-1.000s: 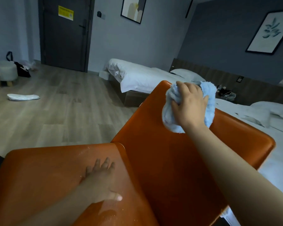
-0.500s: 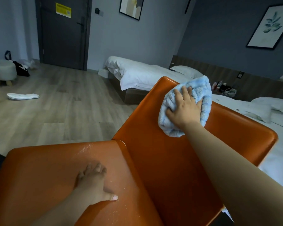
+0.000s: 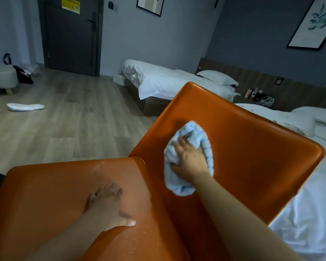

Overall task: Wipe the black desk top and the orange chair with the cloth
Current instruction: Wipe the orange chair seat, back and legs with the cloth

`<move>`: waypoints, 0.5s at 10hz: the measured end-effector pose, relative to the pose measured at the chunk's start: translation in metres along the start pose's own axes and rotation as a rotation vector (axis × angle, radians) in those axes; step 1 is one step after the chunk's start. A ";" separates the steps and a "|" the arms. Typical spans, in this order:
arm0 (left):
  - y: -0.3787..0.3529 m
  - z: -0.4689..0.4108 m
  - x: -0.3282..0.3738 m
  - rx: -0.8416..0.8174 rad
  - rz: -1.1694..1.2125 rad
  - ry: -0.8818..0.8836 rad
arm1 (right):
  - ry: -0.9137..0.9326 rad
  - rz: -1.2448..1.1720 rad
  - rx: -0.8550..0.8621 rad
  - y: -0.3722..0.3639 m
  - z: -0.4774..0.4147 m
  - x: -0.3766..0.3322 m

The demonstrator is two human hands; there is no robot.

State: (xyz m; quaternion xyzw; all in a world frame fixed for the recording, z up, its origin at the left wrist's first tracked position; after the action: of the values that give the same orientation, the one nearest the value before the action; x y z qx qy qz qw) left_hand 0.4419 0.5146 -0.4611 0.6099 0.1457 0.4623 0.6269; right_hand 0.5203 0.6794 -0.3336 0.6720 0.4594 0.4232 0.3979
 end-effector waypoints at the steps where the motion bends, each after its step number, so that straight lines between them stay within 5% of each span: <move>1: -0.040 0.071 -0.035 -0.141 -0.169 0.178 | -0.005 -0.023 -0.054 -0.039 0.019 -0.022; 5: -0.028 0.057 -0.023 -0.088 -0.092 0.134 | -0.092 -0.298 -0.052 -0.054 0.056 -0.051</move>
State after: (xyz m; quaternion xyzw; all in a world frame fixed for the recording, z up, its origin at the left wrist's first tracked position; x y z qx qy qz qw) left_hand 0.4833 0.4658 -0.4830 0.5421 0.1946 0.4786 0.6627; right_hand 0.5463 0.6365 -0.4125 0.6046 0.5242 0.3402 0.4940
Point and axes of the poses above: each hand's wrist, its own z-axis away from the middle knuckle, its own y-axis out of the back of the hand, x = y × z, the point moved 8 cm from there along -z, towards the middle knuckle, and after that the axes turned 6 degrees about z, right-handed, at the moved point
